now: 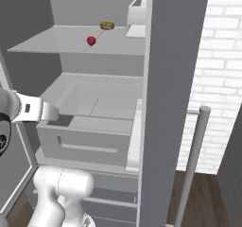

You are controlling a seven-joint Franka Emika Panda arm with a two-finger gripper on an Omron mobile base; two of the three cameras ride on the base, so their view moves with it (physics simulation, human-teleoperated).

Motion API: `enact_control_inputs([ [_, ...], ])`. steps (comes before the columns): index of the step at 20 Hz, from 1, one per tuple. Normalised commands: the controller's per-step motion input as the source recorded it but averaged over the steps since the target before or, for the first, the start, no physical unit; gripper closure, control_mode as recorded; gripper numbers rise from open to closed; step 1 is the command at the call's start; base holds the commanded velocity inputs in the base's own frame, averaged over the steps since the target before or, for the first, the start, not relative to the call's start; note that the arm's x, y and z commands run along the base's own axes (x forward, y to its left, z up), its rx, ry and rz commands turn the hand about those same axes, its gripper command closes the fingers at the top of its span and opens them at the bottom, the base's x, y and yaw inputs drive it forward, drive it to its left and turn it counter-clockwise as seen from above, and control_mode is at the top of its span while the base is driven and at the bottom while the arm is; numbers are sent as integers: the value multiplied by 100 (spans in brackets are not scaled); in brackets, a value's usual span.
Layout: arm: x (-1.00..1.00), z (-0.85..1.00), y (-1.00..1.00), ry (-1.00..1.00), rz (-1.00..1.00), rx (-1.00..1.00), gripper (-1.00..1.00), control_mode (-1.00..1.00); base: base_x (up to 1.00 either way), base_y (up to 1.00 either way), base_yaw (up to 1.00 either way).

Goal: Take the strawberry from the fridge and place it on top of the pancake, located on the dining counter.

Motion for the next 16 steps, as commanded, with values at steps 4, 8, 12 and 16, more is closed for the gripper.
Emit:
enact_control_inputs([
  [4,0,0,0,0,0,0,-100,100,74,8,-5],
  [8,0,0,0,0,0,0,-100,100,71,0,0],
  [12,0,0,0,0,0,0,-100,100,58,-2,4],
  [16,0,0,0,0,0,0,-100,100,62,-13,13],
])
